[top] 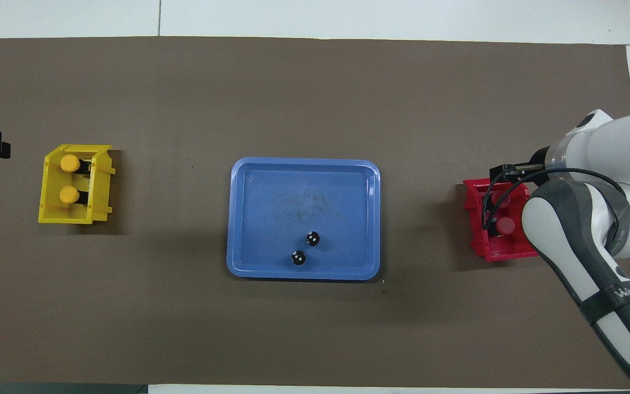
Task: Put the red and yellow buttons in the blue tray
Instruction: 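Reach the right gripper into the red crate and grasp a red button, then carry the red button to the blue tray while the left gripper reaches the yellow crate, then release the red button in the tray while the left gripper lifts a yellow button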
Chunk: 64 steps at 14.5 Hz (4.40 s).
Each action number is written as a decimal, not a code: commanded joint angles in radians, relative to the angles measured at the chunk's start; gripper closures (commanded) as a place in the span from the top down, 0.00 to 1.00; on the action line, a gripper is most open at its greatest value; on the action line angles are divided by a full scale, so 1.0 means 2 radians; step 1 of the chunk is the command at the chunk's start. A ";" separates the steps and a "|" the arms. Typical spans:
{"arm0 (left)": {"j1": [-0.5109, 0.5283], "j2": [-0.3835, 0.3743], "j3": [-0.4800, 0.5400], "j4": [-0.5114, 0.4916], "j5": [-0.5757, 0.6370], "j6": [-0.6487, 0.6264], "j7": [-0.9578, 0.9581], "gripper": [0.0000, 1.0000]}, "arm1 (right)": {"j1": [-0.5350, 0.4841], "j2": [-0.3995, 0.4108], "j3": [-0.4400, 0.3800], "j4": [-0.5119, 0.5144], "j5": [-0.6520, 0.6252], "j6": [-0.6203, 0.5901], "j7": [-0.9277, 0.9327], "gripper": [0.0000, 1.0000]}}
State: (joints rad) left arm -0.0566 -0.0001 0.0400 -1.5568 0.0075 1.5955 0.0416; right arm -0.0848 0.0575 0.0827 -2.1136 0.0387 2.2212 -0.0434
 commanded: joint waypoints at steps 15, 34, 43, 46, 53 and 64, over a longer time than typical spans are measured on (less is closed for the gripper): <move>0.003 -0.016 0.001 -0.020 -0.007 0.012 0.005 1.00 | -0.003 -0.034 0.001 -0.101 0.014 0.076 -0.020 0.60; 0.011 -0.039 0.001 -0.170 -0.004 0.159 0.034 1.00 | 0.199 0.121 0.005 0.333 -0.048 -0.223 0.281 0.18; 0.034 0.063 0.001 -0.225 -0.004 0.328 0.036 0.76 | 0.309 0.197 0.005 0.294 -0.062 -0.117 0.428 0.19; 0.034 0.074 0.001 -0.225 -0.004 0.335 0.034 0.74 | 0.312 0.196 0.005 0.262 -0.062 -0.078 0.435 0.22; 0.034 0.100 0.001 -0.224 -0.004 0.367 0.030 0.74 | 0.319 0.187 0.005 0.231 -0.062 -0.051 0.447 0.65; 0.026 0.117 0.002 -0.158 0.002 0.323 0.024 0.02 | 0.104 -0.025 0.000 0.120 -0.010 -0.163 0.118 0.98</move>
State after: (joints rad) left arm 0.0052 0.2150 0.0436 -1.9708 0.0076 2.2996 0.0926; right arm 0.2085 0.1566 0.0678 -1.6667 -0.0346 1.8509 0.3402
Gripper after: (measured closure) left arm 0.590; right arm 0.009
